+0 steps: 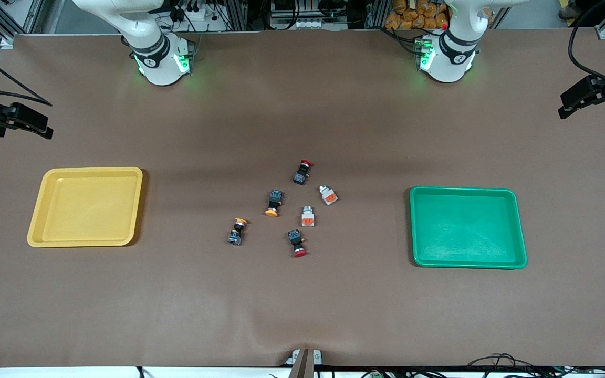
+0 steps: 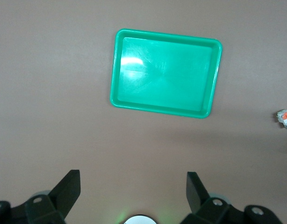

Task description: Place green and yellow buttons in trays

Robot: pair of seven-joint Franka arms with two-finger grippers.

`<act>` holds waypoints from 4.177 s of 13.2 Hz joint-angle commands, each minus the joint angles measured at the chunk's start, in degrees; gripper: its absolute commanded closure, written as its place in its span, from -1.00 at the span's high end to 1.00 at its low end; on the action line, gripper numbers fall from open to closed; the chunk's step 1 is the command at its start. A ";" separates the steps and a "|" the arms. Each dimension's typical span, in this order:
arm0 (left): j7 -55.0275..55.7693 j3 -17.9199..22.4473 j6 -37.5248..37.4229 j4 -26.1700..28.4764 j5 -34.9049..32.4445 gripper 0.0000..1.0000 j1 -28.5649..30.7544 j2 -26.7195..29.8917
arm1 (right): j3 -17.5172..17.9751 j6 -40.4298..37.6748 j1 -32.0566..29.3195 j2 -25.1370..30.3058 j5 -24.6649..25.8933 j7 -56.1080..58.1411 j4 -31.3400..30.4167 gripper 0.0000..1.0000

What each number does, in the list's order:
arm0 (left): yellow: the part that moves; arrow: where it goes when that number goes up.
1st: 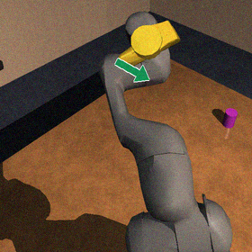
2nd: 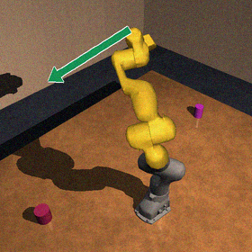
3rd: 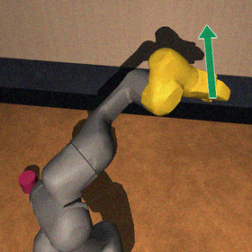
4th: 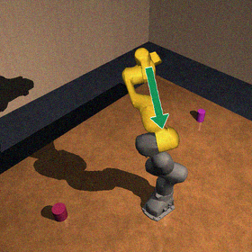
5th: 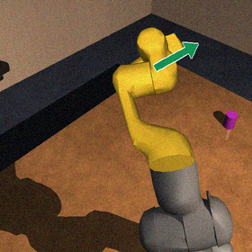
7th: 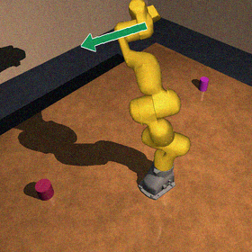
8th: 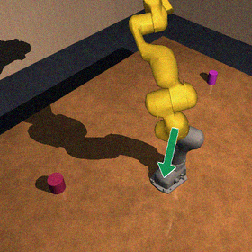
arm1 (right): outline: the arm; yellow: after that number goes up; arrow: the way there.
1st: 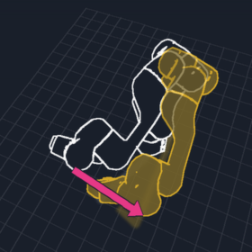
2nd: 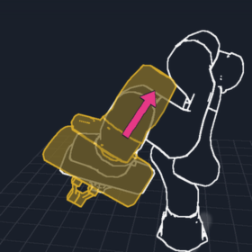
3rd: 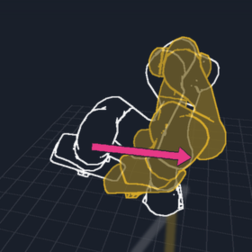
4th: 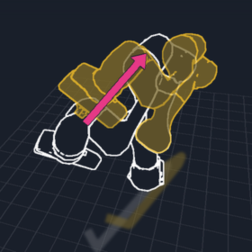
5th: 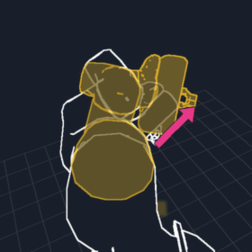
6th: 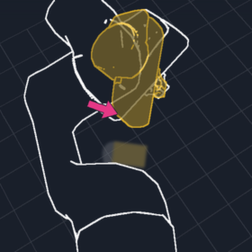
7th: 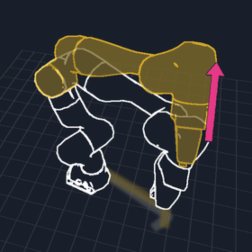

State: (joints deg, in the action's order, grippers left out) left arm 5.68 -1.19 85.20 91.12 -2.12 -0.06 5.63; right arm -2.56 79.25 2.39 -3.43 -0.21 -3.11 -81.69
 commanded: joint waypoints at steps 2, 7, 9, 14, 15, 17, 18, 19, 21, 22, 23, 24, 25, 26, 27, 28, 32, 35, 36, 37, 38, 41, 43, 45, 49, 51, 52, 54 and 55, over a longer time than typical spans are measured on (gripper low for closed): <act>-0.23 -0.92 -0.47 -2.61 -0.33 1.00 -0.03 -0.88 | 0.19 -0.50 -0.02 -0.53 -0.32 -0.50 1.35 1.00; -0.84 -0.66 -0.91 -4.02 0.54 1.00 0.68 -2.99 | 0.28 -0.06 0.51 -3.15 -0.59 -0.84 1.35 1.00; -0.49 -0.92 -0.91 -3.67 0.54 1.00 0.59 -3.00 | 0.37 2.13 1.03 -6.49 -1.63 -0.93 1.44 1.00; 1.00 -1.10 -0.91 -2.35 0.54 1.00 0.15 -3.60 | 0.28 9.33 3.24 -14.57 -2.17 -1.19 1.79 1.00; 1.35 -1.45 -0.83 -2.44 0.54 1.00 -0.03 -4.22 | 0.28 12.65 3.15 -16.07 -2.25 -3.72 2.32 1.00; 2.15 -1.98 -0.74 -2.27 0.54 1.00 -0.20 -5.10 | 0.37 17.59 3.67 -19.41 -2.52 -13.54 2.32 1.00; 2.15 -1.98 -0.65 -1.57 0.54 1.00 -0.20 -5.19 | 0.37 19.78 5.24 -20.99 -2.35 -16.37 2.41 1.00; 2.23 -1.98 -0.56 -0.69 0.63 1.00 -0.20 -5.11 | 0.28 21.63 6.30 -22.40 -2.34 -17.88 2.41 1.00; 2.24 -2.50 -0.04 1.07 1.41 1.00 -0.12 -5.10 | 0.28 25.75 7.97 -26.87 -2.34 -20.87 2.67 1.00; 2.32 -2.59 0.84 2.21 1.85 1.00 -0.12 -5.10 | 0.28 30.39 8.94 -29.68 -2.34 -22.36 2.93 1.00; 2.85 -2.85 1.80 3.35 2.03 1.00 -0.12 -5.10 | 0.28 34.35 10.17 -32.32 -2.17 -23.77 2.94 1.00; 3.98 -3.81 2.51 4.32 2.03 1.00 -0.12 -5.10 | 0.19 37.35 11.05 -34.78 -2.08 -24.22 3.63 1.00; 5.82 -4.87 3.65 5.46 1.95 1.00 -0.12 -5.10 | 0.19 38.77 12.10 -36.54 -1.82 -24.22 4.07 1.00; 7.40 -6.18 5.05 6.77 1.95 1.00 -0.03 -5.10 | 0.19 39.31 13.33 -37.17 -1.82 -24.22 4.17 1.00; 8.29 -6.89 6.63 8.35 1.95 1.00 -0.03 -5.10 | 0.19 40.53 14.56 -38.05 -1.90 -24.31 4.17 1.00; 8.82 -7.68 8.56 10.28 1.77 1.00 -0.03 -5.02 | 0.19 42.81 16.58 -39.45 -1.90 -24.83 4.17 1.00; 16.70 -11.54 17.35 18.29 1.42 1.00 -0.03 -4.49 | 0.10 47.75 23.26 -45.78 -1.55 -29.84 6.97 1.00; 24.54 -14.98 24.55 23.91 1.24 1.00 -0.03 -4.58 | 0.10 48.10 25.38 -46.93 -1.90 -33.71 7.51 1.00; 26.56 -15.77 26.66 25.58 1.24 1.00 -0.03 -4.66 | 0.10 48.02 25.30 -47.02 -1.56 -33.11 7.16 1.00; 28.93 -16.65 28.69 27.08 1.16 1.00 -0.03 -4.84 | 0.10 47.93 25.30 -47.02 -1.47 -32.75 6.98 1.00; 31.30 -17.79 30.45 28.22 1.24 1.00 -0.03 -5.01 | 0.10 47.75 25.38 -47.11 -1.38 -32.75 6.98 1.00; 37.81 -20.16 34.15 29.99 1.24 1.00 -0.12 -6.59 | 0.10 47.40 26.09 -46.85 -1.20 -33.19 5.93 1.00; 42.29 -22.01 36.25 29.99 1.16 1.00 -0.12 -8.44 | 0.10 47.75 26.09 -46.76 -1.20 -33.19 3.39 1.00; 44.59 -22.63 37.84 29.99 1.16 1.00 -0.29 -9.67 | 0.10 47.58 25.91 -46.67 -1.29 -33.45 2.15 1.00; 49.94 -22.63 41.53 29.64 1.16 1.00 -2.22 -12.22 | 0.19 48.54 25.56 -46.58 -1.64 -33.89 1.44 -1.00; 52.41 -22.63 43.03 29.46 1.24 1.00 -3.10 -13.36 | 0.10 48.98 25.47 -46.15 -1.64 -33.46 1.35 -1.00; 53.81 -22.63 43.73 29.29 1.24 1.00 -3.45 -13.89 | 0.10 48.98 25.21 -45.79 -1.64 -33.02 1.35 -1.00; 57.33 -22.63 44.00 28.33 1.24 1.00 -4.59 -15.38 | 0.02 48.63 24.95 -44.83 -1.47 -30.66 1.36 -1.00; 58.73 -22.63 44.17 28.15 1.16 1.00 -5.12 -15.91 | 0.01 48.20 24.08 -44.04 -1.46 -27.51 1.09 -1.00</act>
State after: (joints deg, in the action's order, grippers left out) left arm 61.34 -23.76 128.92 120.64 -0.74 -4.11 -8.81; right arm -2.92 128.25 27.95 -49.73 -1.87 -34.53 -79.65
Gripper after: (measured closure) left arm 0.000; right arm 0.661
